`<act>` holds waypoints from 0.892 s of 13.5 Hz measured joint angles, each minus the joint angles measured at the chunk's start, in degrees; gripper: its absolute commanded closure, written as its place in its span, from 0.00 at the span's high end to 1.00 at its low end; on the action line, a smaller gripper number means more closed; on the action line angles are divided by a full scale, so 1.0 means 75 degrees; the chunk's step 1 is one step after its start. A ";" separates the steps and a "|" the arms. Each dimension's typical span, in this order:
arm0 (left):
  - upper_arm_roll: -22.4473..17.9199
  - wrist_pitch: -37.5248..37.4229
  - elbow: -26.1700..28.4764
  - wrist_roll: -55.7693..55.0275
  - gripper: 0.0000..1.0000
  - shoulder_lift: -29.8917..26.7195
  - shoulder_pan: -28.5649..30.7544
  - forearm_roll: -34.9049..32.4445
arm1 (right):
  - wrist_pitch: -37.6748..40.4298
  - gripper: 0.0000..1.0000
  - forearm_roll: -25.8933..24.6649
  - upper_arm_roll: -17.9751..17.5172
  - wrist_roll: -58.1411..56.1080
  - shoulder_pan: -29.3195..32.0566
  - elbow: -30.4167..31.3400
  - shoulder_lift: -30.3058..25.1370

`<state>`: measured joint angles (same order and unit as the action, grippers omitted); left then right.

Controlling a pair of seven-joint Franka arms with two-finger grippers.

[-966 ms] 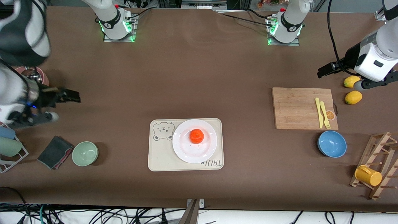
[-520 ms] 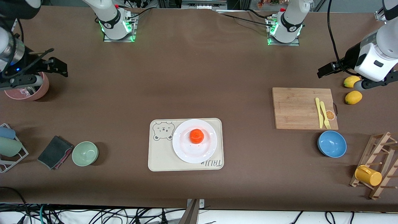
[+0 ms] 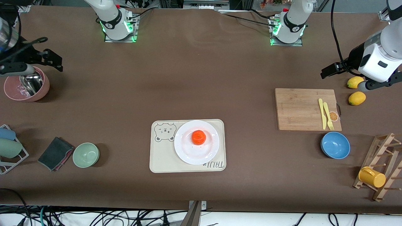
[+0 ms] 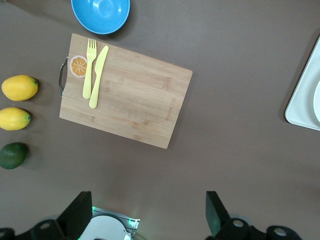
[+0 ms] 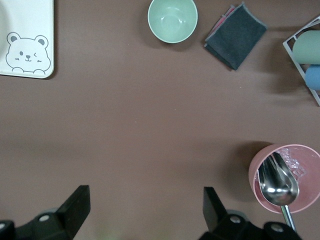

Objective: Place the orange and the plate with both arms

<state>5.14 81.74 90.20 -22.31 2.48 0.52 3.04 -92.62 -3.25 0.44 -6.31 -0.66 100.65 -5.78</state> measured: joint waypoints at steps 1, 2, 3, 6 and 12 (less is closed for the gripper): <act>-0.0002 0.0000 0.0000 0.0000 1.00 -0.0002 0.0009 0.0000 | 0.0395 1.00 0.0001 0.0011 0.0000 0.0019 -0.0399 0.0175; -0.0002 0.0000 0.0000 0.0000 1.00 -0.0003 0.0023 0.0000 | 0.0653 1.00 0.0016 0.0012 0.0006 0.0034 -0.0694 0.0346; -0.0002 0.0000 0.0000 0.0000 1.00 -0.0003 0.0038 0.0000 | 0.0756 1.00 0.0062 0.0012 0.0027 0.0037 -0.0832 0.0478; -0.0015 0.0000 0.0000 0.0000 1.00 -0.0004 0.0054 0.0000 | 0.0746 1.00 0.0396 0.0143 0.0253 0.0043 -0.0853 0.0664; -0.0028 0.0000 0.0000 0.0000 1.00 -0.0005 0.0056 0.0000 | 0.0663 1.00 0.0511 0.0336 0.0266 0.0048 -0.0858 0.0690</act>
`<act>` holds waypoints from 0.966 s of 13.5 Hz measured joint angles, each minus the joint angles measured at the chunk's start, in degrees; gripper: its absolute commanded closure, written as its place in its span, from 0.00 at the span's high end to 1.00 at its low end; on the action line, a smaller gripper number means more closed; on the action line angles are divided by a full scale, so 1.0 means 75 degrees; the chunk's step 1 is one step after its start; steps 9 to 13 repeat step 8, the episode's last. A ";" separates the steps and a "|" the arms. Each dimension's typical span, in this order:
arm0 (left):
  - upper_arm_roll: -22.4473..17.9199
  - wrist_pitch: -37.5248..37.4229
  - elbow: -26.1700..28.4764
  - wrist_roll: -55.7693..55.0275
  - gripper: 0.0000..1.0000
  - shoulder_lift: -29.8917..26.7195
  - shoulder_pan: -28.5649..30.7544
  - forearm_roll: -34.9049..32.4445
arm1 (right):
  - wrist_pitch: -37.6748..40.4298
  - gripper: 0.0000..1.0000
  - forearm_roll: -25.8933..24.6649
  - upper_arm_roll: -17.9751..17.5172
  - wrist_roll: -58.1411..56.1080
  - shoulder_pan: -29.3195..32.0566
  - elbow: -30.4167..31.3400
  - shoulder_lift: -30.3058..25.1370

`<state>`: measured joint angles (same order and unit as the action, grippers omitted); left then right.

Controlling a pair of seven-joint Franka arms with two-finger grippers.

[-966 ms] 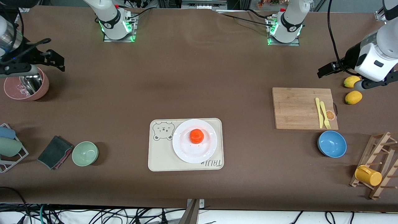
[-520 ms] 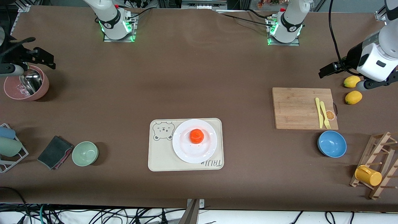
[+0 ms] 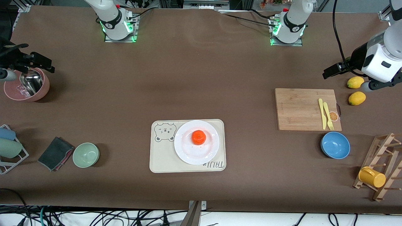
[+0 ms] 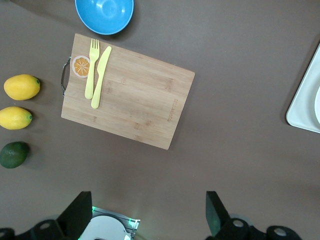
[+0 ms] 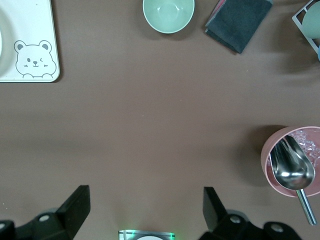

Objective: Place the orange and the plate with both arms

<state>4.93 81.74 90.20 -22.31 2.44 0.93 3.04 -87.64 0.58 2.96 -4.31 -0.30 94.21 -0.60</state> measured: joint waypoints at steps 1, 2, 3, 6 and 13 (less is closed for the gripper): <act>0.0000 0.0000 0.0000 0.0000 1.00 0.0000 0.0000 0.0000 | -0.0019 1.00 0.0000 0.0000 0.0000 0.0000 -0.0002 0.0003; 0.0000 0.0000 0.0000 0.0000 1.00 -0.0003 0.0000 0.0000 | -0.0034 1.00 0.0000 -0.0001 0.0000 -0.0003 -0.0009 0.0007; 0.0000 -0.0001 0.0000 0.0000 1.00 -0.0014 0.0000 0.0000 | -0.0059 1.00 0.0000 -0.0006 0.0000 -0.0006 -0.0016 0.0014; 0.0001 -0.0010 0.0000 0.0062 1.00 -0.0066 0.0000 0.0000 | -0.0146 1.00 0.0000 -0.0049 0.0000 -0.0014 -0.0022 0.0041; -0.0014 -0.0011 0.0000 0.0461 1.00 -0.0075 0.0027 -0.0001 | -0.0160 1.00 0.0000 -0.0064 0.0000 -0.0016 -0.0023 0.0044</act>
